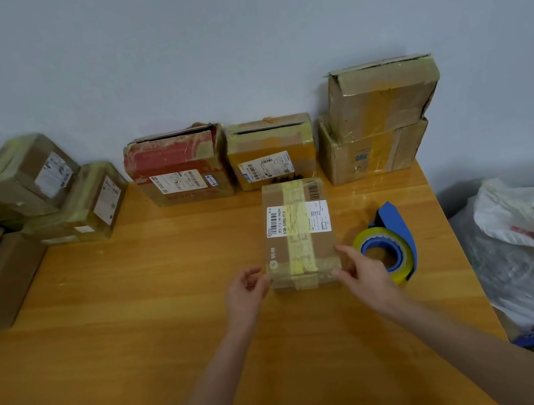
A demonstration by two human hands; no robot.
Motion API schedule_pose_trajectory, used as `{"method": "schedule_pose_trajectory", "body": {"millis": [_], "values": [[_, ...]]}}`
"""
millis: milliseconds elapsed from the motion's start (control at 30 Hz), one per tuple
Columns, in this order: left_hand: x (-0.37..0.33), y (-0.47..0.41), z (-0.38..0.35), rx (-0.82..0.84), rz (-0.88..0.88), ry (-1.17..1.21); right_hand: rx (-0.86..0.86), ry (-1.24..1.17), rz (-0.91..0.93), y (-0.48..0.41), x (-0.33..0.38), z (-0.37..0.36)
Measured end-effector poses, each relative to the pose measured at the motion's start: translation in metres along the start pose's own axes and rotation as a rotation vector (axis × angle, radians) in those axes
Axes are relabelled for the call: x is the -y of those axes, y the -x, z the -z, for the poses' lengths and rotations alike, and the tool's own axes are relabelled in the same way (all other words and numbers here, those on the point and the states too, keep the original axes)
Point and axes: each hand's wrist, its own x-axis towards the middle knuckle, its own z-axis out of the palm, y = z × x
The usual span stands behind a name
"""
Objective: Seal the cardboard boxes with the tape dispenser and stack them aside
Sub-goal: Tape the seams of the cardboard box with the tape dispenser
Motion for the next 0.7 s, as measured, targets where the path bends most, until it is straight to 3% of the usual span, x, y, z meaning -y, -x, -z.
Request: {"method": "schedule_pose_trajectory", "body": {"millis": [200, 400, 600, 700], "values": [[0.001, -0.003, -0.004, 0.019, -0.073, -0.153, -0.06, 0.118, 0.042, -0.006, 0.002, -0.003], [-0.01, -0.008, -0.015, 0.009, -0.164, -0.52, -0.069, 0.534, 0.107, -0.018, 0.013, -0.001], [-0.016, -0.012, -0.029, 0.153, -0.246, -0.601, -0.01, 0.541, 0.075, -0.03, 0.028, -0.017], [-0.009, -0.014, -0.022, 0.163, -0.279, -0.529, 0.01, 0.504, 0.09, -0.032, 0.021, -0.015]]}}
